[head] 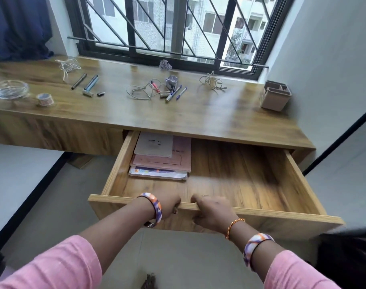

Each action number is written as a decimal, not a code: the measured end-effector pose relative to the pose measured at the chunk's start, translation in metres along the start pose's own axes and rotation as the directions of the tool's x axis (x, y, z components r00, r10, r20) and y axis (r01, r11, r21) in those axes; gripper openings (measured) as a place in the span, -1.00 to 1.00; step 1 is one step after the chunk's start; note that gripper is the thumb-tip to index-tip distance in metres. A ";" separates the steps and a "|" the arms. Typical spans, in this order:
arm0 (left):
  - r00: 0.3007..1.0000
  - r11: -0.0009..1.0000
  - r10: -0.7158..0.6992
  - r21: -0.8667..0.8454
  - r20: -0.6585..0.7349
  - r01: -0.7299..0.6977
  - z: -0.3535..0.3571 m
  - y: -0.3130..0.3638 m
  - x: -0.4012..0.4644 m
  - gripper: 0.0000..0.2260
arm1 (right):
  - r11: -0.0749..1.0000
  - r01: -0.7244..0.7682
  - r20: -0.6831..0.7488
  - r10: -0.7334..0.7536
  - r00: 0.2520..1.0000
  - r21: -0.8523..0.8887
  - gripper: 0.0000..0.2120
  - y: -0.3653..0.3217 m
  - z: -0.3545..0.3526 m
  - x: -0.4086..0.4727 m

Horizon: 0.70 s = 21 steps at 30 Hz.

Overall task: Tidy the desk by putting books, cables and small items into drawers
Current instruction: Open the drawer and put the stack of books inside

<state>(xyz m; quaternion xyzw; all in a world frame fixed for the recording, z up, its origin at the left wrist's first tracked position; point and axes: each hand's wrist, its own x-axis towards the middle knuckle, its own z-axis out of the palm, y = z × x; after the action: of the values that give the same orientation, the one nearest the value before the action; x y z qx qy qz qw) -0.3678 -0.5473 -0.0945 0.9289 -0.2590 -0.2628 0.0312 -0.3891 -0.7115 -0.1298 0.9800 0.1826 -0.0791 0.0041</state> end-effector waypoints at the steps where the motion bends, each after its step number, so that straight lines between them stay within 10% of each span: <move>1: 1.000 1.000 0.001 0.002 -0.020 -0.001 -0.006 -0.005 0.008 -0.81 | 1.000 -0.002 -0.032 0.002 0.999 0.005 -0.53 0.005 0.000 0.009; 7: 0.958 0.980 -0.148 0.094 -0.244 0.175 -0.045 -0.030 0.063 -0.23 | 0.997 -0.076 -0.255 0.079 0.964 0.022 0.15 0.041 0.008 0.074; 11: 0.922 0.958 -0.231 0.090 -0.311 0.271 -0.075 -0.051 0.096 0.17 | 0.985 -0.159 -0.254 0.169 0.952 0.060 0.19 0.054 -0.005 0.111; 21: 0.903 0.985 -0.039 0.137 -0.428 0.108 -0.110 -0.081 0.140 -0.33 | 0.977 -0.108 -0.383 0.029 0.923 -0.185 0.08 0.079 -0.020 0.163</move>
<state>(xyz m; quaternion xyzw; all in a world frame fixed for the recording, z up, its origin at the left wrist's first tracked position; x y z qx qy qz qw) -0.1729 -0.5552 -0.0819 0.9724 -0.2306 -0.0345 0.0031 -0.2073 -0.7259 -0.1372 0.9771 0.1524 0.1306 0.0714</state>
